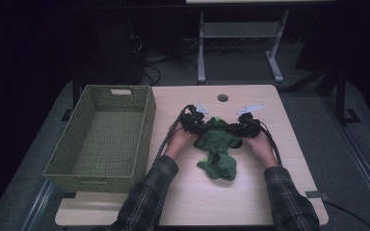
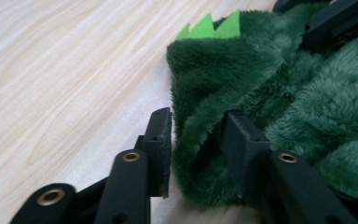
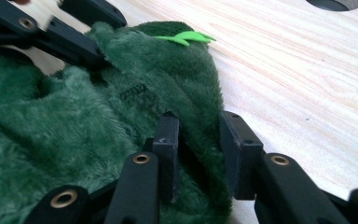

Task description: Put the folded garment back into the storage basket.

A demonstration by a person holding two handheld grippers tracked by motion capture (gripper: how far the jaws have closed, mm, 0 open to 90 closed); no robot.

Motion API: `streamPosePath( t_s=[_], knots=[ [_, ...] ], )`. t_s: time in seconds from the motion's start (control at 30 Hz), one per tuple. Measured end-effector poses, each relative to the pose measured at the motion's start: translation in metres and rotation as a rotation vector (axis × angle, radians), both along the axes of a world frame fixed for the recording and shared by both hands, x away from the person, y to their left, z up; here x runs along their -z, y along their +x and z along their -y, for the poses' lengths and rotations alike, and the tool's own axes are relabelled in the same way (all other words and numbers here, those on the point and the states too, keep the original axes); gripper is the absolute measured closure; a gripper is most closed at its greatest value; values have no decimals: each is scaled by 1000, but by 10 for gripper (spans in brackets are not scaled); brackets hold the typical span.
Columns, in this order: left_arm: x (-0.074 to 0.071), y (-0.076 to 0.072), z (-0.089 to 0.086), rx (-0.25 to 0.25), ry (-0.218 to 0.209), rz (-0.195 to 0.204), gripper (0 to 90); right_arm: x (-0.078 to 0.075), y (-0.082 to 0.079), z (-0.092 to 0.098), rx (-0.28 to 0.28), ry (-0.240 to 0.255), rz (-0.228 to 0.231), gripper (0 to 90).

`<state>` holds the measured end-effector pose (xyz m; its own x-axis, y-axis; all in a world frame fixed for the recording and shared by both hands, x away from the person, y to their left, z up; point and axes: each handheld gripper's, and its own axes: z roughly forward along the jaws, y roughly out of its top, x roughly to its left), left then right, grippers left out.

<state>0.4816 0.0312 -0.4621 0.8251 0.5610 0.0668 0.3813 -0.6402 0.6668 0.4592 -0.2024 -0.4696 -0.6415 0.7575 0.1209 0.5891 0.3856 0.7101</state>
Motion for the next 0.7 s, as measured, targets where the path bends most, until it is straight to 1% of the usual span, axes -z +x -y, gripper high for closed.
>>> streamPosePath(
  t_s=[0.03, 0.1, 0.17, 0.2, 0.27, 0.3, 0.37, 0.43, 0.53, 0.57, 0.63, 0.7],
  knots=[
    [0, 0, 1, 4, 5, 1, 658, 0, -1, -1, 2, 5, -5, 712],
    [-1, 0, 1, 3, -3, 2, 718, -1, -1, -2, 0, -1, -1, 747],
    [-2, 0, 1, 3, -9, -8, 799, -2, -2, -2, -4, 9, -2, 804],
    [-3, 0, 1, 3, -11, -13, 818, -3, -2, -2, -2, 8, -2, 824],
    [-5, -1, 0, 1, -20, -31, 833, -4, -2, -1, -4, 17, -8, 844],
    [-7, 0, -1, 8, -25, -40, 834, -5, -3, 0, -5, 22, -7, 850],
    [-10, -2, -2, -5, -34, -56, 834, -8, -4, 2, -5, 26, -6, 853],
    [-14, -3, -3, 2, -56, -52, 835, -12, -5, 5, -1, 33, 3, 856],
    [-21, -6, -4, -3, -85, -54, 844, -20, -8, 9, 2, 48, 19, 856],
    [-25, -8, -5, -1, -98, -56, 844, -22, -9, 10, 3, 54, 19, 856],
    [-31, -12, -7, 4, -134, -62, 844, -28, -12, 12, -4, 65, 33, 856],
    [-38, -17, -8, 9, -148, -51, 844, -33, -16, 13, -9, 61, 44, 856]
  ],
)
